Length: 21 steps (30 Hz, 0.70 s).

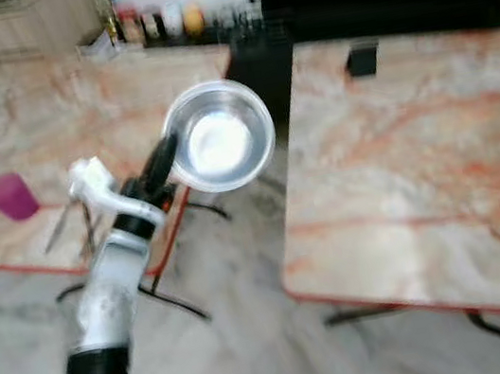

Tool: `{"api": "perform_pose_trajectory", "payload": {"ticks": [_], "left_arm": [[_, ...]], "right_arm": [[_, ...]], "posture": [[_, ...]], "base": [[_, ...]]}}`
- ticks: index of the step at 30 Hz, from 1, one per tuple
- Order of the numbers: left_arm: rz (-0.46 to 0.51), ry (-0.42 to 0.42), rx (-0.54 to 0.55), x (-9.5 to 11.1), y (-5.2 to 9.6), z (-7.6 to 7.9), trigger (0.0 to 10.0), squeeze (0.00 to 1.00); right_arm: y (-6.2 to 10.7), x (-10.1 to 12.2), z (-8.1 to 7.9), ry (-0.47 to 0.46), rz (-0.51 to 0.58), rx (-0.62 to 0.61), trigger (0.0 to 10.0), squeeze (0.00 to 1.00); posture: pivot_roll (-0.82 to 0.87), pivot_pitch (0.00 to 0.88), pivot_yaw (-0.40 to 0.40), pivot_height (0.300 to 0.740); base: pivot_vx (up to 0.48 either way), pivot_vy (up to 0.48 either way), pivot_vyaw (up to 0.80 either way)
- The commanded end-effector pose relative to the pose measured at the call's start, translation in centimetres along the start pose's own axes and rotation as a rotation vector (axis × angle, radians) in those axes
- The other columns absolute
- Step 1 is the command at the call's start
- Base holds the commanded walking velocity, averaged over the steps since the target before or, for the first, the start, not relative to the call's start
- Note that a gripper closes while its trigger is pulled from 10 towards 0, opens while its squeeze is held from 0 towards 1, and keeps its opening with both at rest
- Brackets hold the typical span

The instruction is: Setting the table

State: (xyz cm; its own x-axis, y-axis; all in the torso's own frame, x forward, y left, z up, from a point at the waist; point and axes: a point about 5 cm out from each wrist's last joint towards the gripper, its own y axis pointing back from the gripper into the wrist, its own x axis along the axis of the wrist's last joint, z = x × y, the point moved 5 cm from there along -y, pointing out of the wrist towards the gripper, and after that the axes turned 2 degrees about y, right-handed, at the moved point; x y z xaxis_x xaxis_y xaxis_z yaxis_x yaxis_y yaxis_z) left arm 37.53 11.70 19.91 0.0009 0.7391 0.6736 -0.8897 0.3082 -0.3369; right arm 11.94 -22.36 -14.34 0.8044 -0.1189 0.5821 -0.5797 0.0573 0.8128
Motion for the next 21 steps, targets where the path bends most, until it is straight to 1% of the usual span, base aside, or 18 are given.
{"api": "perform_pose_trajectory", "payload": {"ticks": [1,8,11,16,21], "left_arm": [[-0.005,-0.024,-0.076,0.41,-0.50,1.84,10.0,0.00],[-0.002,-0.052,-0.073,1.16,-0.36,1.55,10.0,0.00],[-0.009,-0.055,-0.073,0.98,-0.39,1.57,10.0,0.00],[-0.023,-0.050,-0.089,0.35,-0.55,2.13,10.0,0.00],[-0.023,-0.042,-0.087,0.24,-0.62,2.11,10.0,0.00]], "right_arm": [[0.19,-0.44,0.43,-0.010,-0.014,-0.014,10.0,0.00],[0.19,-0.38,0.50,-0.018,-0.011,-0.015,10.0,0.00],[0.18,-0.35,0.47,-0.020,-0.010,-0.013,10.0,0.00],[0.16,-0.31,0.47,-0.026,-0.008,-0.015,10.0,0.00],[0.17,-0.41,0.50,-0.028,-0.014,-0.018,10.0,0.00]], "posture": [[0.02,0.000,-0.013,0.740],[0.02,0.000,-0.014,0.740],[0.02,0.000,-0.014,0.740],[0.01,0.000,-0.015,0.740],[0.01,0.000,-0.014,0.740]], "base": [[0.000,-0.379,0.00],[0.000,-0.379,0.00],[0.000,-0.381,0.00],[0.000,-0.379,0.00],[0.000,-0.381,-0.68]]}}
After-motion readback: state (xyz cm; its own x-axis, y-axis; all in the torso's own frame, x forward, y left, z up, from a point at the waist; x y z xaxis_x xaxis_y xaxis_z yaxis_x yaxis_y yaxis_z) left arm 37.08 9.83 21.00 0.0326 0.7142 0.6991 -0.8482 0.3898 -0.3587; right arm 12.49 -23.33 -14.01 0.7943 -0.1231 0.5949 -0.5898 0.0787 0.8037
